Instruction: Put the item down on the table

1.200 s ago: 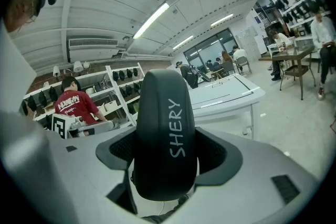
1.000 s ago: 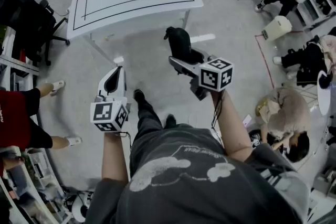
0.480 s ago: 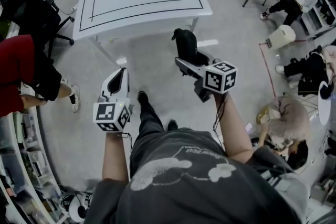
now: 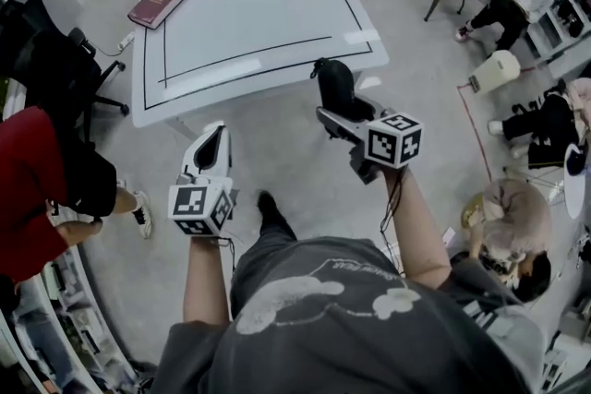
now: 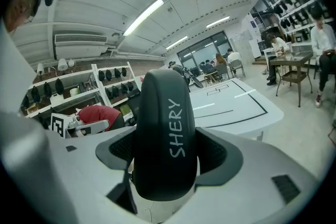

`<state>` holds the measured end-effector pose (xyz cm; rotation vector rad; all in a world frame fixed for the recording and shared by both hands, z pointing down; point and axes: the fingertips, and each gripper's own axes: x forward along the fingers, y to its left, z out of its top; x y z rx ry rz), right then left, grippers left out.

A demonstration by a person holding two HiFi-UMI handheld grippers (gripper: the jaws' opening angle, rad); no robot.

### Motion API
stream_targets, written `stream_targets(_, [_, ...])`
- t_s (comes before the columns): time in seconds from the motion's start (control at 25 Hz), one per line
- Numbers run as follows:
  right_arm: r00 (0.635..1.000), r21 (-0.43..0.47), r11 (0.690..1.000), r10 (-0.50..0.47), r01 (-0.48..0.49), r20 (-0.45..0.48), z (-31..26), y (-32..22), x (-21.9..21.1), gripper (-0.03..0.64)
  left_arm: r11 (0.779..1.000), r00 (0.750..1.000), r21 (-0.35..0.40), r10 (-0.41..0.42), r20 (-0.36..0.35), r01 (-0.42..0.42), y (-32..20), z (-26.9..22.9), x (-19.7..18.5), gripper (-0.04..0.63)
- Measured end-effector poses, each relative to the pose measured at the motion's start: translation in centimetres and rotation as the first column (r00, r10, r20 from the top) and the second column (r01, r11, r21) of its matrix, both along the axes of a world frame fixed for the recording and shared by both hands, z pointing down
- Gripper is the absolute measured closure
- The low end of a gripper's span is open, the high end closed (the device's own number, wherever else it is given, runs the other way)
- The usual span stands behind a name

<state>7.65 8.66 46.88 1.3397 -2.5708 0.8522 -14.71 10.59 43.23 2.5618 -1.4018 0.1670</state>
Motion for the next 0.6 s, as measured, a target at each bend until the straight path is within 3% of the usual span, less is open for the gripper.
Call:
stream_targets(0.28, [0.996, 0.021, 0.997, 0.073, -0.072, -0.045, -1.3, -8.4, -2.4, 0.287, 0.996, 0.996, -0.017, 0.089, -0.033, -0.089, -9.4, 0.2, -2.3, 0.592])
stream_targets(0.6, [0.993, 0.000, 0.994, 0.112, -0.112, -0.042, -0.6, -13.4, -5.5, 0.287, 0.987, 0.986, -0.029, 0.153, -0.067, -0.155, -15.0, 1.3, -4.4, 0.592])
